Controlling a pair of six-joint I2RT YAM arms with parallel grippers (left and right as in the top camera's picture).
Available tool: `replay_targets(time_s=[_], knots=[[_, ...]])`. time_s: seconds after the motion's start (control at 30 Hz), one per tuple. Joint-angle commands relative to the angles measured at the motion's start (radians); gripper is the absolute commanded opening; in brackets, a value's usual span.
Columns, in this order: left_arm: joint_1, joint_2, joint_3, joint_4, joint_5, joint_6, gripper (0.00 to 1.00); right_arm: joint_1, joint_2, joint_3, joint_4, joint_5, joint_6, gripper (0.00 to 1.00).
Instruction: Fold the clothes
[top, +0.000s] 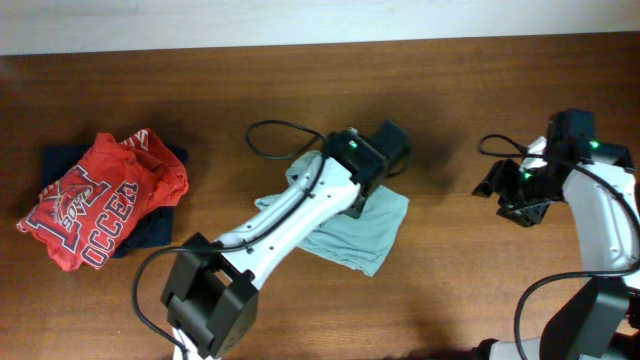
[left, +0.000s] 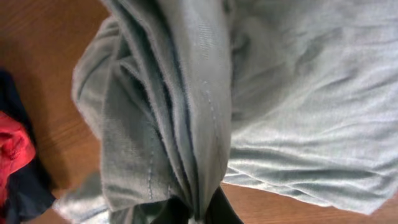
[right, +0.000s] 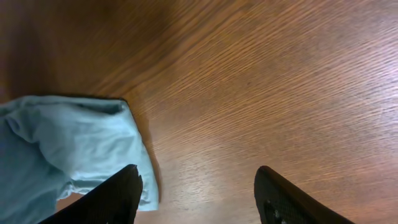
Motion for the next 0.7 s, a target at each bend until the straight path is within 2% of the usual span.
replay_targets(time_s=[0.0,0.37,0.67], knots=[[-0.043,0.037,0.018,-0.05,-0.157,-0.109,0.0,-0.006,-0.008,0.009,0.0,-0.024,0.01,0.63],[-0.087,0.039,0.051,-0.155,-0.24,-0.143,0.0,-0.006,-0.008,0.009,0.032,-0.023,0.014,0.63],[-0.182,0.045,0.061,-0.057,-0.224,-0.131,0.0,-0.006,-0.008,0.009,0.041,-0.023,0.014,0.63]])
